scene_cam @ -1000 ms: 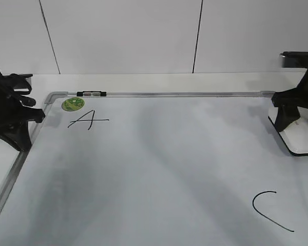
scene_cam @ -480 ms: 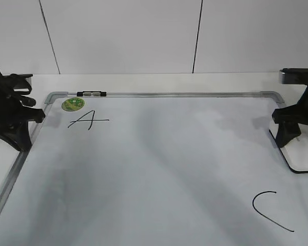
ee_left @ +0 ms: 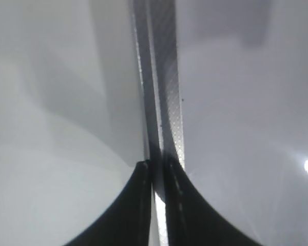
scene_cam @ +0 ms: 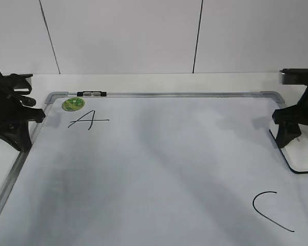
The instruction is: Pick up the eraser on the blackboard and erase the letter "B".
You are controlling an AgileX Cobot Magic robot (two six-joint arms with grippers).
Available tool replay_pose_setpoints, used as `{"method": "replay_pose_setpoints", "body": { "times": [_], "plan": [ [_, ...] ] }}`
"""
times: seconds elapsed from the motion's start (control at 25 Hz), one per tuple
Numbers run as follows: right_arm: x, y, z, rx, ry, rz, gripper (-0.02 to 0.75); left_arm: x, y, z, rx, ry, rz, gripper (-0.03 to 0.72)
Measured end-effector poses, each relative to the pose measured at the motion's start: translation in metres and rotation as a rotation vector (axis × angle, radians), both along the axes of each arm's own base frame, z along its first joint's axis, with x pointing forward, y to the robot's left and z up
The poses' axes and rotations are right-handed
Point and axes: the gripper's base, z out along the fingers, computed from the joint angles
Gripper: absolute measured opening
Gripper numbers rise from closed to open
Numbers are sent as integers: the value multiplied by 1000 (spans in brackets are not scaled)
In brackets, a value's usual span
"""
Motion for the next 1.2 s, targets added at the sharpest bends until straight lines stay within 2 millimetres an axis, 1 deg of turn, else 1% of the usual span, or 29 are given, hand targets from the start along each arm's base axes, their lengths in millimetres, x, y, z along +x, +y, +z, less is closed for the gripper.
{"method": "replay_pose_setpoints", "body": {
  "times": [0.28, 0.52, 1.2],
  "plan": [
    [0, 0, 0, 0, 3, 0, 554, 0, 0, 0, 0, 0, 0, 25],
    [-1, 0, 0, 0, 15, 0, 585, 0, 0, 0, 0, 0, 0, 25],
    [-5, 0, 0, 1, 59, 2, 588, 0, 0, 0, -5, 4, 1, 25]
  ]
}}
